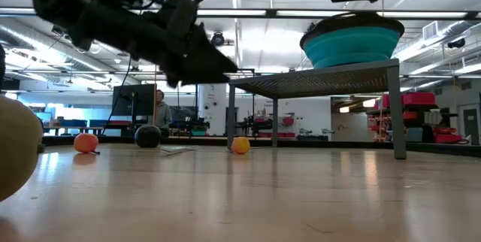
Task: Pick & Place Fruit
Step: Put the yellow peach in the blue strainer bowl on the shelf
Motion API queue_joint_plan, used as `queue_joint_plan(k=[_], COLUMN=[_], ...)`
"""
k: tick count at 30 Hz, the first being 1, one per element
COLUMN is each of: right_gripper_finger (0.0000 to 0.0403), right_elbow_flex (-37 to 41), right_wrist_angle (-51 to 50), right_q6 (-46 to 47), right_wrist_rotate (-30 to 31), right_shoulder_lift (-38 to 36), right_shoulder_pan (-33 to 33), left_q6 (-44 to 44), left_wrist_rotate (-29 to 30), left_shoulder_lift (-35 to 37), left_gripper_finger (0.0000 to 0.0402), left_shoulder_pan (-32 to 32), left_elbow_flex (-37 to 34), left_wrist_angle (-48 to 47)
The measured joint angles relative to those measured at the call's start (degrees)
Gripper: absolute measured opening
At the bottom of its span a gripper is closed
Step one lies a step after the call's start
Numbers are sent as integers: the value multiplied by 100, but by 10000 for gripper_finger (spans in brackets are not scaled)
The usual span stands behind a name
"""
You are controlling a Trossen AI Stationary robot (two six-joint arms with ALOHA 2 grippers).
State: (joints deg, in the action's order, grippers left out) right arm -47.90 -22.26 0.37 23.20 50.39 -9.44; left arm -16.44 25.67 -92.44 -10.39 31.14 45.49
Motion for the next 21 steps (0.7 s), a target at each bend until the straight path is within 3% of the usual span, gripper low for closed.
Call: queue_joint_plan(k=[6,11,15,21], right_gripper_finger=[243,243,243,243], right_elbow_flex=[0,0,2,2], right_wrist_angle=[198,382,344,325], right_q6=[-473,-580,-602,-644], right_wrist_rotate=[-278,-282,-281,-280], right_shoulder_lift=[509,774,846,842], right_shoulder_pan=[-160,-206,-205,-232], left_q6=[-430,-440,-771,-1188], left_wrist_rotate=[50,-6,-325,-581], left_shoulder_lift=[410,1393,2139,2641], left_gripper_finger=[228,228,228,228], left_shoulder_pan=[-58,-230,-303,-456], left_elbow_flex=[-407,-370,-380,-375], left_wrist_angle=[-301,-1874,-3693,-5645])
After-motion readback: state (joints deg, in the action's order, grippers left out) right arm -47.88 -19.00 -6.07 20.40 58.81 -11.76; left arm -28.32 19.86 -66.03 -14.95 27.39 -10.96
